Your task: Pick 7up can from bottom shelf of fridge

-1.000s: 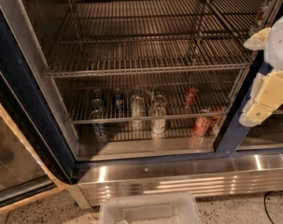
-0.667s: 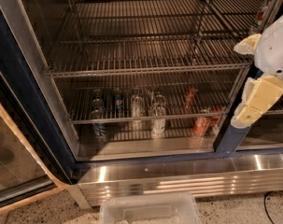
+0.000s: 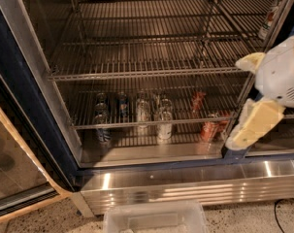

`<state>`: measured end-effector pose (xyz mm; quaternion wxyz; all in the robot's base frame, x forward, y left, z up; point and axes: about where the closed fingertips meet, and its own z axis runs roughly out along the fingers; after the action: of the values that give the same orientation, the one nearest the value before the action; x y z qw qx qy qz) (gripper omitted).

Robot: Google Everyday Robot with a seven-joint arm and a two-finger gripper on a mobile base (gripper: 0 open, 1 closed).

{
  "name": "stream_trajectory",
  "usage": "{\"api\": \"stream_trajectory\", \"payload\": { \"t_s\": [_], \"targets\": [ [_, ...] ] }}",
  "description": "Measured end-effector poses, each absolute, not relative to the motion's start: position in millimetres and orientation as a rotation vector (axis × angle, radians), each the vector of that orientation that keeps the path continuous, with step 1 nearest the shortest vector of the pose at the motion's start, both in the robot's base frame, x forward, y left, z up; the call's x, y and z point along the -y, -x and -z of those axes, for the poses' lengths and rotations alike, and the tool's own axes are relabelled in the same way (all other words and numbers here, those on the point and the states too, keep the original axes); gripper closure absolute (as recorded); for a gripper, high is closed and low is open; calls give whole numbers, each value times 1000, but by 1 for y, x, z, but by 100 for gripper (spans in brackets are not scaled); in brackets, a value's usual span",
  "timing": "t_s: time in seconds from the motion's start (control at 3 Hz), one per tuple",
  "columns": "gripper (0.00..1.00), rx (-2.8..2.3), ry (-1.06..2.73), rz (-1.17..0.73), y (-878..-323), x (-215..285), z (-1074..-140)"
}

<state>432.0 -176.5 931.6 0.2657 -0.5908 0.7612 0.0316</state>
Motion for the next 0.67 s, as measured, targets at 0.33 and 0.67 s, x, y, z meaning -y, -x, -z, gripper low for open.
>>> {"api": "stream_trajectory", "payload": {
  "t_s": [0.33, 0.67],
  "targets": [
    [0, -1987, 1497, -160, -432, 153, -913],
    [0, -1987, 1496, -160, -432, 153, -913]
  ]
}}
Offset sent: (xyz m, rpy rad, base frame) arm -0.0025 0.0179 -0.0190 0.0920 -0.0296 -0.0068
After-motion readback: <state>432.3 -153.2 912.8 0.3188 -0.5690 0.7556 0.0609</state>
